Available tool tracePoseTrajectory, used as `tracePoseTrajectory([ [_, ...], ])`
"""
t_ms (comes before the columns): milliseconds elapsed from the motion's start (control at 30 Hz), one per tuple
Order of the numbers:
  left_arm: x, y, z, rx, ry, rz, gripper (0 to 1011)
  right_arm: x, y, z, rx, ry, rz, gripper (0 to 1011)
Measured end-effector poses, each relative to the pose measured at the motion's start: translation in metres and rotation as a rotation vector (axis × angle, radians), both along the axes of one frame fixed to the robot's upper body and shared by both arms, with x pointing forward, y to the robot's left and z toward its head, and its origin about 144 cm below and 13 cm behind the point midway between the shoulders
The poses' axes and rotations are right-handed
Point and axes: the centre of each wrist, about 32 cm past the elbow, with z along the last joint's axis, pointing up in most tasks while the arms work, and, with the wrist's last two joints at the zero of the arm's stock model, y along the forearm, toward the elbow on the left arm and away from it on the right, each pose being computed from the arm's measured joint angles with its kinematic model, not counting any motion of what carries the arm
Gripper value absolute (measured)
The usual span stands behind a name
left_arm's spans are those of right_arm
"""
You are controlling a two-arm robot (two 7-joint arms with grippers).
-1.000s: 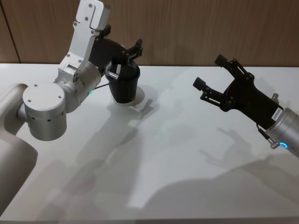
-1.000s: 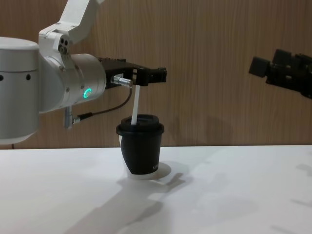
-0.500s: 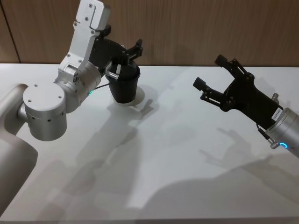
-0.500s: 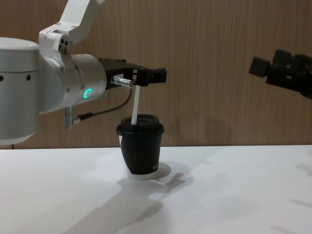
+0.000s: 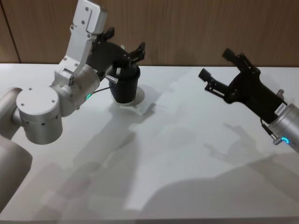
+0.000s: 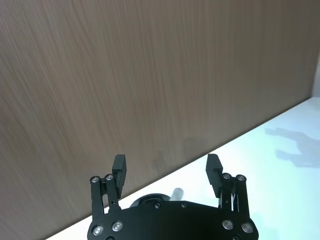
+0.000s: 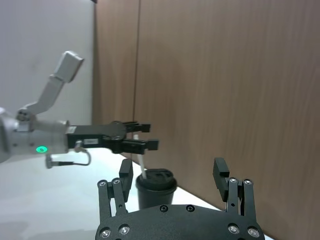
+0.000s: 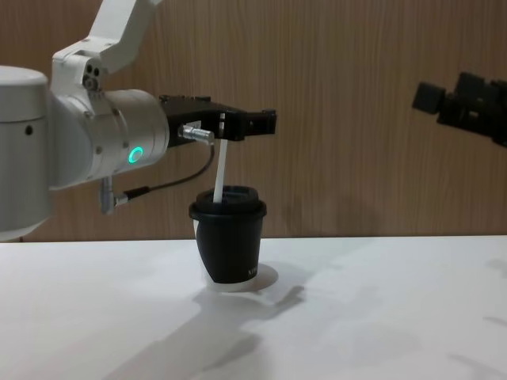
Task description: Pick up the straw with one hand, pass it to the other hand, and insert it into the cup.
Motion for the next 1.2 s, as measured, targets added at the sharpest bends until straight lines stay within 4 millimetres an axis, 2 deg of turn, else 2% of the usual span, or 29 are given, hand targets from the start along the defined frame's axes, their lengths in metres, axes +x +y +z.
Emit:
tracePoseTrajectory([
  [533, -0.01, 0.017, -0.007, -0.025, 0.008, -0.039, 1000, -0.002, 0.007, 0.014, 0.037, 0.034, -0.148, 1001],
  [1200, -0.018, 0.027, -0.011, -0.039, 0.012, -0.035, 1000, -0.007, 0.015, 0.021, 0.065, 0.089, -0.201, 1001],
])
